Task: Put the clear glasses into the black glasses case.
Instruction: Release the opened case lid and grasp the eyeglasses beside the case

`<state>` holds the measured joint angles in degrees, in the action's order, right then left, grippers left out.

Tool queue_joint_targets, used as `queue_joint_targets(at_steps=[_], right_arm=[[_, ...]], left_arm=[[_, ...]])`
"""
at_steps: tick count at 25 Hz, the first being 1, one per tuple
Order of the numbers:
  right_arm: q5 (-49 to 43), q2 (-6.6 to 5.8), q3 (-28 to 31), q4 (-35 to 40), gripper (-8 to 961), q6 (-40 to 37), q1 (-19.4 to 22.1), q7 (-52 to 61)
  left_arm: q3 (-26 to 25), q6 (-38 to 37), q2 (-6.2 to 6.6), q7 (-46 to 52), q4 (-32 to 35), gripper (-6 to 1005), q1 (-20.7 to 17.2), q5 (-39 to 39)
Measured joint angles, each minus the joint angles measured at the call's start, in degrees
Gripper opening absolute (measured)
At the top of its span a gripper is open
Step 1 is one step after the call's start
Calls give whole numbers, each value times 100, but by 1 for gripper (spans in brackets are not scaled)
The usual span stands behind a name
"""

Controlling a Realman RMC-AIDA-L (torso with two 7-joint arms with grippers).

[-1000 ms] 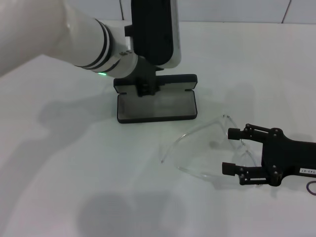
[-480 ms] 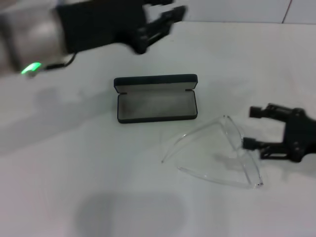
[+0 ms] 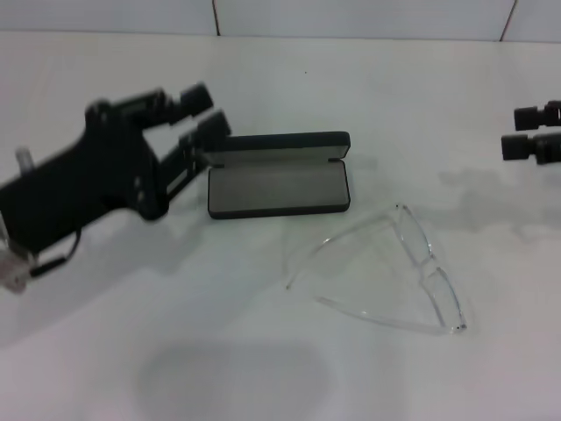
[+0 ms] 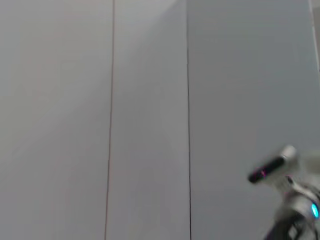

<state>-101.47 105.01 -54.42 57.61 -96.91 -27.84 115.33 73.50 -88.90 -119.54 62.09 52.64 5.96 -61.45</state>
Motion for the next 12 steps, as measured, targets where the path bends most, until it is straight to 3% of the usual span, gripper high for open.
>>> queue_joint_targets(at_steps=[3,6,12], right_arm=[[-928,-73,7,348,869,-406,-517,1048],[-2317,39,-34,967,869,-1018,-1085,2216],[-3434,178,-112,1212,870,-1672,-1826,3300]], left_arm=[[-6,-34,21,-97,-328,288,25,-260],[-8,-37,41,-119,-317,288,74,-747],[-259,-2,33,-110,-327,288,151,-985]])
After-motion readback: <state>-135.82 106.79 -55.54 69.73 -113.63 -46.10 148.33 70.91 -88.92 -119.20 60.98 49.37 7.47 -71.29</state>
